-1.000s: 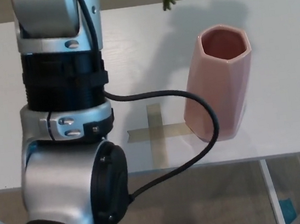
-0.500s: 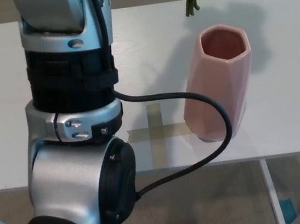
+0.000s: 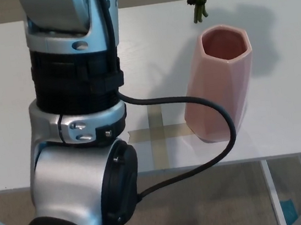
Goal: Use the left hand to pick up the rose and then lift and insert it into the pink vase.
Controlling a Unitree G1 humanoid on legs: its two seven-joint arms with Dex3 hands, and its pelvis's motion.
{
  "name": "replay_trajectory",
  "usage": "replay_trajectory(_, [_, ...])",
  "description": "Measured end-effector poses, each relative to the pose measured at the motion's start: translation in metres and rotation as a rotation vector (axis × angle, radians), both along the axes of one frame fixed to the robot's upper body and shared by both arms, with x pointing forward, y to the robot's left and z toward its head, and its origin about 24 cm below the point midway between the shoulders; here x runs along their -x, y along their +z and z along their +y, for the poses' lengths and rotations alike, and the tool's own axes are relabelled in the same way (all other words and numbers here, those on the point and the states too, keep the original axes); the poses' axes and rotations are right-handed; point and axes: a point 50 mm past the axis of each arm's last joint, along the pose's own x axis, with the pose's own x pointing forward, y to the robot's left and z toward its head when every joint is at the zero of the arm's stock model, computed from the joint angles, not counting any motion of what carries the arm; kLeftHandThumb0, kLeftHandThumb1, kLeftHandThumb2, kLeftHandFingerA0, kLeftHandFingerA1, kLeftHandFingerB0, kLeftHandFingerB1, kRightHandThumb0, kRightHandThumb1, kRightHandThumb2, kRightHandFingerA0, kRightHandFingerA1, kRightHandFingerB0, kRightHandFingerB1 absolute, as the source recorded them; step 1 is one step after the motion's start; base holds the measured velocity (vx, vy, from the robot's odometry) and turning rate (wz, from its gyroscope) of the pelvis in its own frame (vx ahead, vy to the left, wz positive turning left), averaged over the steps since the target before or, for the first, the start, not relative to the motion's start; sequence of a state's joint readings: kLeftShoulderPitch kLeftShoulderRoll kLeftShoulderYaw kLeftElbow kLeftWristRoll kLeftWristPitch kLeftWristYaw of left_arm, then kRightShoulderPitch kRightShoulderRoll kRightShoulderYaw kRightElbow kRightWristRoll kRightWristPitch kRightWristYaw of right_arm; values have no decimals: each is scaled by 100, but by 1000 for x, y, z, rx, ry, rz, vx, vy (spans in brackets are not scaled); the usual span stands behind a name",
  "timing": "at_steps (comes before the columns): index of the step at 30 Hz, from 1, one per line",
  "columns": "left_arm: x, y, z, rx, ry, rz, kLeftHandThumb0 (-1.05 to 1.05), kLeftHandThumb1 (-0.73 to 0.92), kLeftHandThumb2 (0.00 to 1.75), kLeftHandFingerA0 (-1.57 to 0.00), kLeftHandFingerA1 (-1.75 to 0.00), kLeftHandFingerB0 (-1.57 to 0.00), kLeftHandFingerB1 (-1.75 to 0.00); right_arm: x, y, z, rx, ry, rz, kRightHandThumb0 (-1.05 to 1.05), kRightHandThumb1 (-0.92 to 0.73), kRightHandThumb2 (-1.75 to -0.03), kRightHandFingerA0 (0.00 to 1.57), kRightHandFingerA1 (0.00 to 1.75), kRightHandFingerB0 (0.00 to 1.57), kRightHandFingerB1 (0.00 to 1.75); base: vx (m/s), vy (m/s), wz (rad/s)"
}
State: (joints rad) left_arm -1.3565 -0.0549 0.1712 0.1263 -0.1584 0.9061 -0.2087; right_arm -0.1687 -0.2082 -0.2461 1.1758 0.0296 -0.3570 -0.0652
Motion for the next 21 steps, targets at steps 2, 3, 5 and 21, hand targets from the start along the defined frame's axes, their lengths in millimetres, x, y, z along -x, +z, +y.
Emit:
replay_trajectory(2, [0, 0, -1, 0, -1, 0, -18, 77, 68, -97, -153, -79, -94, 0, 0, 0, -1, 0, 0, -22, -61, -57, 65, 53, 58, 49, 0, 0, 0])
replay_trajectory(3, [0, 0, -1, 0, -1, 1, -18, 77, 68, -97, -153, -79, -94, 0, 0, 0, -1, 0, 0, -22, -61, -57, 65, 53, 58, 49, 0, 0, 0])
replay_trajectory(5, [1, 0, -1, 1, -2, 1, -18, 77, 68, -97, -153, -79, -94, 0, 0, 0, -1, -1, -1, -22, -61, -57, 65, 53, 58, 49, 0, 0, 0])
replay_trajectory(21, [6, -2, -11, -14, -38, 12, -17, 77, 70, -98, -150, -79, -86, 0, 0, 0, -2, 2, 2, -21, -61, -57, 65, 53, 58, 49, 0, 0, 0])
